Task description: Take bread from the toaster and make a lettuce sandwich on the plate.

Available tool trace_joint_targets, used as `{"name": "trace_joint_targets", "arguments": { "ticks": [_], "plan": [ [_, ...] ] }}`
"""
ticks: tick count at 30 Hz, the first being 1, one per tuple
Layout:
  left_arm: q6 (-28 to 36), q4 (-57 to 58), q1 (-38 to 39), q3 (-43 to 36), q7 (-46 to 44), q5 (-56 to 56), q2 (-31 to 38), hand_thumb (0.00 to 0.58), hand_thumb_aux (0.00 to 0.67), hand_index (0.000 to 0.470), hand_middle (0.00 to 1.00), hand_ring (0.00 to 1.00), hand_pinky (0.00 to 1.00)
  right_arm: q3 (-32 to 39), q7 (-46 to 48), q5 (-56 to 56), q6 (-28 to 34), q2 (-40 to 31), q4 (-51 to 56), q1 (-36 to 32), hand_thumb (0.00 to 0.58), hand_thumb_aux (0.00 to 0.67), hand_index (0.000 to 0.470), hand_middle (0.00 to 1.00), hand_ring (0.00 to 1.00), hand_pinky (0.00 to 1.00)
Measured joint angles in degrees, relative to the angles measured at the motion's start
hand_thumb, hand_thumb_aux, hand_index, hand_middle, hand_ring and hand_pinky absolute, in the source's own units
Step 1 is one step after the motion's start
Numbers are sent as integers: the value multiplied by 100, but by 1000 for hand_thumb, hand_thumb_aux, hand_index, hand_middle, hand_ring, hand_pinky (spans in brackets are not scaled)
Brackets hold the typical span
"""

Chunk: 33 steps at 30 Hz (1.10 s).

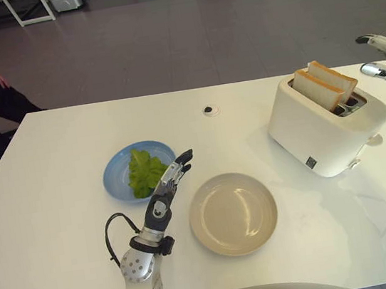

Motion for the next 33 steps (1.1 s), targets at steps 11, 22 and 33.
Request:
{"name": "trace_joint_targets", "arguments": {
  "ticks": [11, 22, 33],
  "plan": [
    [2, -207, 178, -13, 70, 35, -11, 0, 0, 0, 0, 0, 0, 712, -551, -55, -1043, 35, 1657, -657, 580, 670, 470, 0, 0, 0],
    [-1, -215, 195, 1, 78, 34, -3, 0, 0, 0, 0, 0, 0, 324, 121, 1212, -847, 148, 1425, -745, 580, 670, 470, 0, 0, 0],
    [-21, -180, 141, 4, 147, 41, -20, 0, 0, 0, 0, 0, 0, -1136, 2412, 5335, 3045, 42, -2123, -698, 580, 670, 470, 0, 0, 0]
  ]
}}
